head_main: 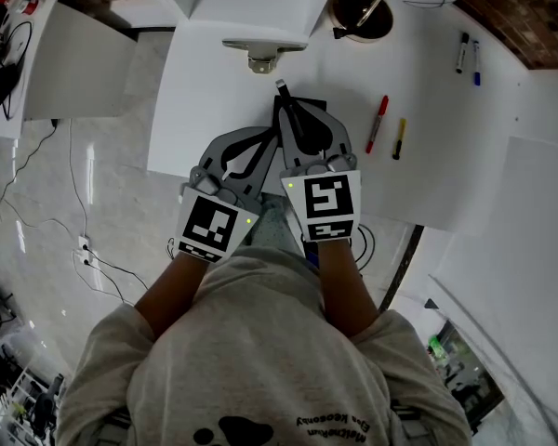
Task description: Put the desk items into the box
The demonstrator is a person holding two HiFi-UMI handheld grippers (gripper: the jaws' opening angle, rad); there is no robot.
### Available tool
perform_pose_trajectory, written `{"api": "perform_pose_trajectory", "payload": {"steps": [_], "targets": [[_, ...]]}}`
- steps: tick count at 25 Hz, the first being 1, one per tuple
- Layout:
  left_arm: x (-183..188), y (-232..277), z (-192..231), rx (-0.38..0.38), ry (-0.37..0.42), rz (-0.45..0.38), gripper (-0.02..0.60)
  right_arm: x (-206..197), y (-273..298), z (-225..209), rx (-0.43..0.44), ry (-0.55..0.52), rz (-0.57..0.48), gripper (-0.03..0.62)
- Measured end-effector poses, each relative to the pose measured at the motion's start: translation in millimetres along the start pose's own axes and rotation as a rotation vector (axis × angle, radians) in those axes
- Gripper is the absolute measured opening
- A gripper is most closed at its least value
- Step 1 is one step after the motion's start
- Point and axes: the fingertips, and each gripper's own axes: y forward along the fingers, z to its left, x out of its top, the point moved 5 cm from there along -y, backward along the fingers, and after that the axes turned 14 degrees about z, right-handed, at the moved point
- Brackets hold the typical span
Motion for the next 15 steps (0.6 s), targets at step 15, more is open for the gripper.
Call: {"api": "perform_pose_trajectory", "payload": {"steps": [15], "targets": [[-5.0,-4.8,-0.7,0.023,-0.033,0.008,0.006,-5.5,13.7,2.4,0.098,0.051,0.211,0.110]]}}
